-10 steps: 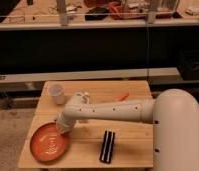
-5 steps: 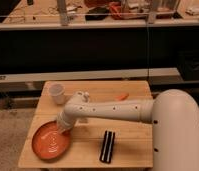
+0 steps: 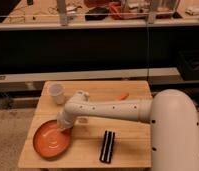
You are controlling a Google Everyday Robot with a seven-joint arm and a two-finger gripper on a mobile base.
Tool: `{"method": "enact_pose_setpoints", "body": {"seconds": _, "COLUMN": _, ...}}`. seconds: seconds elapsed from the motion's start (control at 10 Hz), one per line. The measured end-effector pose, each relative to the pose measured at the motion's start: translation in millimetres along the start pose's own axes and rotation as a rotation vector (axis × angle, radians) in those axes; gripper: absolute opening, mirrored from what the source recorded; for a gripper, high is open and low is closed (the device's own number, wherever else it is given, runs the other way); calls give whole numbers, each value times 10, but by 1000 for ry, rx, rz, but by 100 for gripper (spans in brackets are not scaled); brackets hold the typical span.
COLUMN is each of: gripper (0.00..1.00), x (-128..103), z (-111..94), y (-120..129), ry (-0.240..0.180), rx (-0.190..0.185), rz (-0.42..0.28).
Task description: Push the ceramic bowl across the table
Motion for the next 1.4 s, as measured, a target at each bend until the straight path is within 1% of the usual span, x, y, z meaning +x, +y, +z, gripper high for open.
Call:
{"method": "enact_pose_setpoints", "body": {"seconds": 0.7, "gripper": 1, "x": 103, "z": 52, "y": -11, "ry": -10, "rx": -5, "rz": 16}}
{"method": "enact_pose_setpoints", "body": {"seconds": 0.9, "gripper": 1, "x": 83, "z": 71, "y": 36, "ry": -12, "rx": -9, "rz": 21}}
{"method": "enact_pose_setpoints", "body": {"seconds": 1.4, "gripper": 1, "x": 94, "z": 107, "y": 46, "ry": -14, "rx": -13, "rz": 20}}
